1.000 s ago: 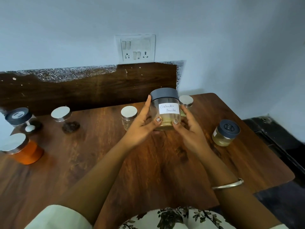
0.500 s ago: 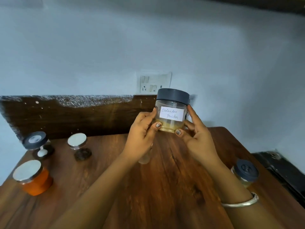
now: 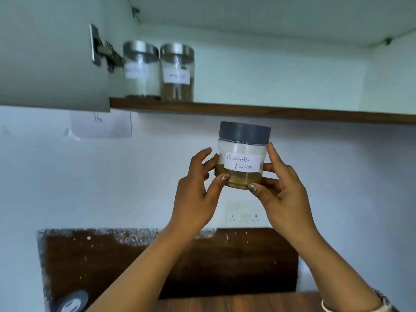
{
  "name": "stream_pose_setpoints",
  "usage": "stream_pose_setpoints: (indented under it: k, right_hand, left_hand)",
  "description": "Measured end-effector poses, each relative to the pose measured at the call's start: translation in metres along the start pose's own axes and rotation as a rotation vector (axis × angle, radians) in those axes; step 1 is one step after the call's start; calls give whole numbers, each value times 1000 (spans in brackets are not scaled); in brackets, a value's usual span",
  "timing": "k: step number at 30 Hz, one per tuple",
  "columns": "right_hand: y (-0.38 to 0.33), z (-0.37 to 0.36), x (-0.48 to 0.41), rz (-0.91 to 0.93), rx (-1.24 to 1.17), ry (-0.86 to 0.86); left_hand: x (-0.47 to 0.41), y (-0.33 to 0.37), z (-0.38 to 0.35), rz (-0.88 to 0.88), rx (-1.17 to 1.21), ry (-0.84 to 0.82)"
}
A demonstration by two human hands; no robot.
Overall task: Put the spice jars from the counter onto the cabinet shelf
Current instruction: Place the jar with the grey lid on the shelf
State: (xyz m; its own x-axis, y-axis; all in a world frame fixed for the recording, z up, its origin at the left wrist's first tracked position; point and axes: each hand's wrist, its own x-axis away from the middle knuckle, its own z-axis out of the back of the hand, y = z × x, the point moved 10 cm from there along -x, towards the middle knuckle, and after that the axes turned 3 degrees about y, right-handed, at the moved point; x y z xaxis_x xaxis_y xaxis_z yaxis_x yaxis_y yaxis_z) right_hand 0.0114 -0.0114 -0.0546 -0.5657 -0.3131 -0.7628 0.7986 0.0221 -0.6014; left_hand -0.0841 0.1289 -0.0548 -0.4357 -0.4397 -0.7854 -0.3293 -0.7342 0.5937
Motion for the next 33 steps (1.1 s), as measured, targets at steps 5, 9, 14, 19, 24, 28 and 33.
stream_pose_setpoints:
  k: [5,9,14,19,24,28,33]
  right_hand:
    - [-44,6,-68,206,-67,80]
    - [-62,4,-120,300,-74,119]
    - [-57,-19,-152,294,42,79]
    - [-55,-24,-174,329,180,103]
    - [-53,-32,-176,324,421,125]
    - [-55,-45,-173,343,601,151]
    - [-51,-57,-171,370,736,142]
  left_hand:
    - [-67,33,16,-139,-36,131]
    - [-114,58,23,-255,-88,181]
    - [-142,50,23,-251,-236,244]
    - [-155,44,17,-250,-267,337]
    - [-156,40,14,-284,-343,399]
    - [-154,40,9,-346,-491,399]
    - [-159,35,9,-292,-550,387]
